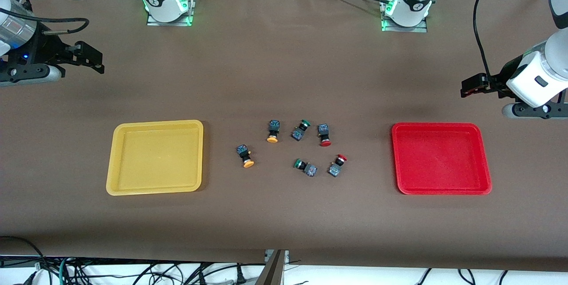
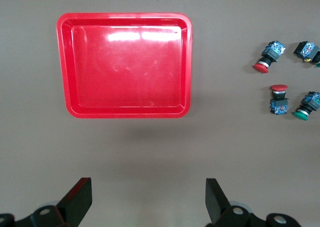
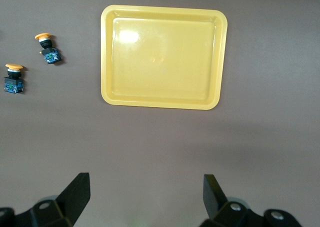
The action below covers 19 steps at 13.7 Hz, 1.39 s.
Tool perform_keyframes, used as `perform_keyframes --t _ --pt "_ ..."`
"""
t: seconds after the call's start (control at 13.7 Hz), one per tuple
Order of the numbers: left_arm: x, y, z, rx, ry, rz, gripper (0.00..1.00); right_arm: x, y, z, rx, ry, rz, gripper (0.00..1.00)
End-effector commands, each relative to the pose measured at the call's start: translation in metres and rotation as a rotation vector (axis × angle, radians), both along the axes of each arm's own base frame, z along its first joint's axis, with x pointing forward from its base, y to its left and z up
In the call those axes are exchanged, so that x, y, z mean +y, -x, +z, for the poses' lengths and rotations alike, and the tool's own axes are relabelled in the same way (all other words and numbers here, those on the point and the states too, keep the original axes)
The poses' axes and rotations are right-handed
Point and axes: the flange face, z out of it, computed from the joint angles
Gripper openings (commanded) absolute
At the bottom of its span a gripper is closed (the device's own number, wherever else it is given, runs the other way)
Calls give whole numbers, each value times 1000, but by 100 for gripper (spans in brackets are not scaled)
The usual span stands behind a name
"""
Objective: Place red and yellow buttons in trays
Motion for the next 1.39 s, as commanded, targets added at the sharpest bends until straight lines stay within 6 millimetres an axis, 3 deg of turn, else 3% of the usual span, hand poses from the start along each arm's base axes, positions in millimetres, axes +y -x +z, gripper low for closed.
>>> perform_keyframes --t 0.0,0.29,0.88,1.1,1.17,1.31 --pt "3 -4 4 6 -11 4 100 5 0 2 0 4 -20 100" --pt "3 -4 4 6 -11 4 100 6 0 15 -26 -4 -27 100" --pt "2 -5 4 0 -10 -1 100 14 3 19 -34 5 -7 100" --pt "0 -7 1 4 -12 -2 100 22 18 27 10 14 -40 100" --pt "0 -10 5 -8 -12 -1 100 22 20 39 -3 13 -67 100" --pt "-2 -20 3 -11 -9 -3 100 22 21 34 32 23 -76 100"
